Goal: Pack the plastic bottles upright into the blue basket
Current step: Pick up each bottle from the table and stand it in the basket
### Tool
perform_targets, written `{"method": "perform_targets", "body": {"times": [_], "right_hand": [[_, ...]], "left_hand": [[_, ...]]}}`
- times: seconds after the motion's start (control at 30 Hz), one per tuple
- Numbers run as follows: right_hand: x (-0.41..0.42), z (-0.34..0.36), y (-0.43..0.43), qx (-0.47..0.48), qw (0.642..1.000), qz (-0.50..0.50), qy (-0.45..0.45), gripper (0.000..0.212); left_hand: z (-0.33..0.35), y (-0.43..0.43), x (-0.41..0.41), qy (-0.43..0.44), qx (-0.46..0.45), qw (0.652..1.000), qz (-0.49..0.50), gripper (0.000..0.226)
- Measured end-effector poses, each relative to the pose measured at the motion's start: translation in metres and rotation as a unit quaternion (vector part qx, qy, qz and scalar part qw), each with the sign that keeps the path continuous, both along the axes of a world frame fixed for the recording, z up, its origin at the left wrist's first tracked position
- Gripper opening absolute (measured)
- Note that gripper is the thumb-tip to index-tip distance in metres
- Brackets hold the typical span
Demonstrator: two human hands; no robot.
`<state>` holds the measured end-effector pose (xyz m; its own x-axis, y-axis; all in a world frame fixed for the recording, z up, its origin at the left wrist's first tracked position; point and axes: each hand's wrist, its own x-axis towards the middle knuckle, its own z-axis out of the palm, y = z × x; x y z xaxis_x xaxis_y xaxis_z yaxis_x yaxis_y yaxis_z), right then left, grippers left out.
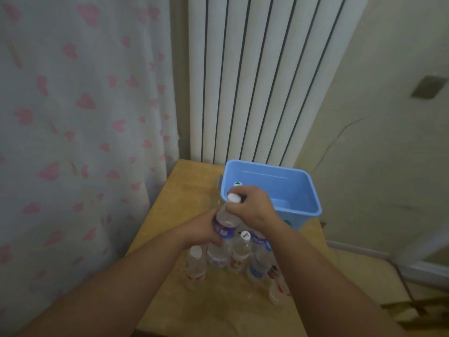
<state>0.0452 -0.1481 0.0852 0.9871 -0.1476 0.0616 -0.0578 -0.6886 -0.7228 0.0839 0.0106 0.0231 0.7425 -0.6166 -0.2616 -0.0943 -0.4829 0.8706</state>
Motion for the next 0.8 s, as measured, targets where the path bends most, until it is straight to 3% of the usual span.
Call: {"method": "perform_targets", "body": {"times": [0.17,0.33,0.5,0.8], "right_hand": [[0.007,0.026,-0.006,0.043,0.996,-0.037,-0.062,0.031],[0.009,0.041,-0.006,0.047,0.993,-0.064,-0.086,0.030],[0.009,0.047,-0.002,0.043,0.993,-0.075,-0.084,0.028],[0.026,0.048,-0.008,0.031,0.988,-0.117,-0.099,0.037]], "left_hand": [[0.027,-0.012,0.014,0.015,-0.090,0.995,0.032,0.066],[0.040,-0.016,0.025,0.043,-0.111,0.993,0.003,0.061],[0.043,-0.015,0.031,0.050,-0.127,0.991,0.003,0.070],[0.048,-0.023,0.056,0.026,-0.140,0.990,-0.008,0.055]]}}
